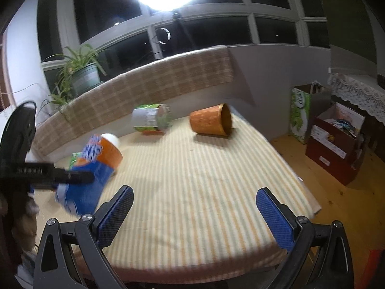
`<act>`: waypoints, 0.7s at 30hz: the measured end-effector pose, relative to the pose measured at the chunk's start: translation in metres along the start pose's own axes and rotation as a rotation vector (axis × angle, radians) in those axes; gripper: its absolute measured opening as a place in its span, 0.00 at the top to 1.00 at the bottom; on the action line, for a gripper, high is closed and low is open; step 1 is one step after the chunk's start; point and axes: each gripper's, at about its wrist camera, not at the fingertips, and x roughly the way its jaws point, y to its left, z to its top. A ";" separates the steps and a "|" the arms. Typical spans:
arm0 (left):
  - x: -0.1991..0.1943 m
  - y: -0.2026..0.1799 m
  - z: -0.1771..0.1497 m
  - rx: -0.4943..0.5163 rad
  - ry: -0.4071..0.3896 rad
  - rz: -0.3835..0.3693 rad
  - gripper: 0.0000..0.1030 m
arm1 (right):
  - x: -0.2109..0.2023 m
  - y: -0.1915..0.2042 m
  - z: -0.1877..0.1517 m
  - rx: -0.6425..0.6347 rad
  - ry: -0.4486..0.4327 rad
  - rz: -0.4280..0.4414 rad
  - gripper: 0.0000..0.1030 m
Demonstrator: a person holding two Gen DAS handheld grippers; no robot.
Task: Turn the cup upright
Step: 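Lift the blue bottle with the left tool and carry it toward the right tool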
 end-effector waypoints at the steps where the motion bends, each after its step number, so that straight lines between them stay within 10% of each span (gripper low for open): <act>1: -0.001 0.003 -0.005 -0.025 -0.002 -0.001 0.36 | 0.000 0.004 -0.001 -0.008 0.000 0.008 0.00; 21: 0.024 0.040 -0.037 -0.268 0.008 -0.024 0.36 | -0.005 0.013 -0.005 -0.006 0.030 0.019 0.00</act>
